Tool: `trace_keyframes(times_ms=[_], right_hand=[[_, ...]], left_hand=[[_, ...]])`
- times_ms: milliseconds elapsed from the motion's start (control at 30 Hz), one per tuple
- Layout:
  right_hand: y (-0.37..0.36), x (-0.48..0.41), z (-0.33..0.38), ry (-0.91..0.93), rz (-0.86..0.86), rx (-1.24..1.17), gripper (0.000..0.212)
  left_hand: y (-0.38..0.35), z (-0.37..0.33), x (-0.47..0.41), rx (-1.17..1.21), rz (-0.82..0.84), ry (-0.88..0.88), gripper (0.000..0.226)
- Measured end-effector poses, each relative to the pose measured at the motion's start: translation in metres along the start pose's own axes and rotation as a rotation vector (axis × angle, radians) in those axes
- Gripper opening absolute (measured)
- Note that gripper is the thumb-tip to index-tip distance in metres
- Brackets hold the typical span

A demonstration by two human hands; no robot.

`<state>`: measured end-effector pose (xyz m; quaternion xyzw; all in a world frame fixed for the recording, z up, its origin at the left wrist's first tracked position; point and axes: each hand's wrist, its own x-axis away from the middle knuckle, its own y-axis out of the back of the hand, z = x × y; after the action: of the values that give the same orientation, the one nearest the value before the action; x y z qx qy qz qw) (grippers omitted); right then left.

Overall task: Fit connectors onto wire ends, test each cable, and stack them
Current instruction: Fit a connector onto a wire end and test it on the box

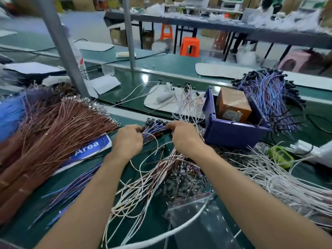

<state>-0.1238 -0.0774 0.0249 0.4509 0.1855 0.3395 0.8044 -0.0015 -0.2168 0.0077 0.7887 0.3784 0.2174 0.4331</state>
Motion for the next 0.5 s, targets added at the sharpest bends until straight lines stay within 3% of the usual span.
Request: trace_keyframes(times_ms=[100, 167, 267, 333, 400, 500], right_hand=[[-0.006, -0.021, 0.008, 0.031, 0.040, 0.164, 0.066], [-0.013, -0.030, 0.008, 0.054, 0.045, 0.271, 0.054], [-0.020, -0.033, 0.007, 0.085, -0.093, 0.379, 0.028], [-0.019, -0.032, 0.009, 0.130, -0.185, 0.461, 0.021], [-0.012, -0.028, 0.011, 0.124, -0.263, 0.436, 0.017], [0.009, -0.014, 0.012, 0.078, -0.324, 0.154, 0.008]], left_hand=[[0.004, 0.006, -0.006, 0.031, 0.087, -0.016, 0.031], [0.004, 0.009, -0.006, 0.041, 0.094, -0.021, 0.030], [0.001, 0.010, -0.006, 0.062, 0.046, -0.026, 0.031], [-0.001, 0.005, -0.005, 0.059, -0.016, -0.076, 0.033], [-0.003, -0.006, -0.005, 0.092, -0.043, -0.187, 0.036], [-0.005, -0.028, -0.001, 0.266, -0.007, -0.293, 0.035]])
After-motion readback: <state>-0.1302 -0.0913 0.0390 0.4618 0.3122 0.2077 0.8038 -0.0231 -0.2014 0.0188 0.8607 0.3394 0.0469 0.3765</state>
